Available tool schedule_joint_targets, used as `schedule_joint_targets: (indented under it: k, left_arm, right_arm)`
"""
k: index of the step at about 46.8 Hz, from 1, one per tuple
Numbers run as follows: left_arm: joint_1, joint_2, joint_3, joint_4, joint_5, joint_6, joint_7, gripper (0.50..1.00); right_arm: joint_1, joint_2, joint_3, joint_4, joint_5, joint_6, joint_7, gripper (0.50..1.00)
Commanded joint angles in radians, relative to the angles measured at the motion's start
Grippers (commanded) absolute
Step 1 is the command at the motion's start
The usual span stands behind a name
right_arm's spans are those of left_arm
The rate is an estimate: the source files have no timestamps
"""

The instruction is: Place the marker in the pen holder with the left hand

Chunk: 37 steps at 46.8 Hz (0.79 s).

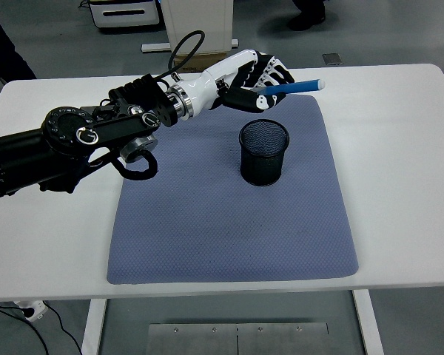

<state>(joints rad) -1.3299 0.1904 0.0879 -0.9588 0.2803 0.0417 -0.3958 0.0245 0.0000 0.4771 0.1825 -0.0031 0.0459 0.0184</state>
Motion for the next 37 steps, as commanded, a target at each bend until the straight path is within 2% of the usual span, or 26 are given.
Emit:
schedule_joint_targets:
  k: [1, 17, 23, 37]
  left_arm:
    - [0.015, -0.003, -0.002, 0.000, -0.023, -0.002, -0.014, 0.500]
    - [0.081, -0.003, -0.033, 0.002, -0.085, -0.039, -0.018, 0.500]
    - [0.106, -0.003, -0.065, 0.002, -0.085, -0.039, -0.043, 0.500]
    - [0.140, -0.006, -0.074, 0.002, -0.085, -0.039, -0.044, 0.500]
  right_arm:
    - [0.000, 0.000, 0.000, 0.000, 0.000, 0.000, 0.000, 1.000]
    - [0.000, 0.000, 0.000, 0.000, 0.000, 0.000, 0.000, 1.000]
    - [0.000, 0.000, 0.000, 0.000, 0.000, 0.000, 0.000, 1.000]
    - [0.002, 0.000, 0.000, 0.000, 0.000, 0.000, 0.000, 1.000]
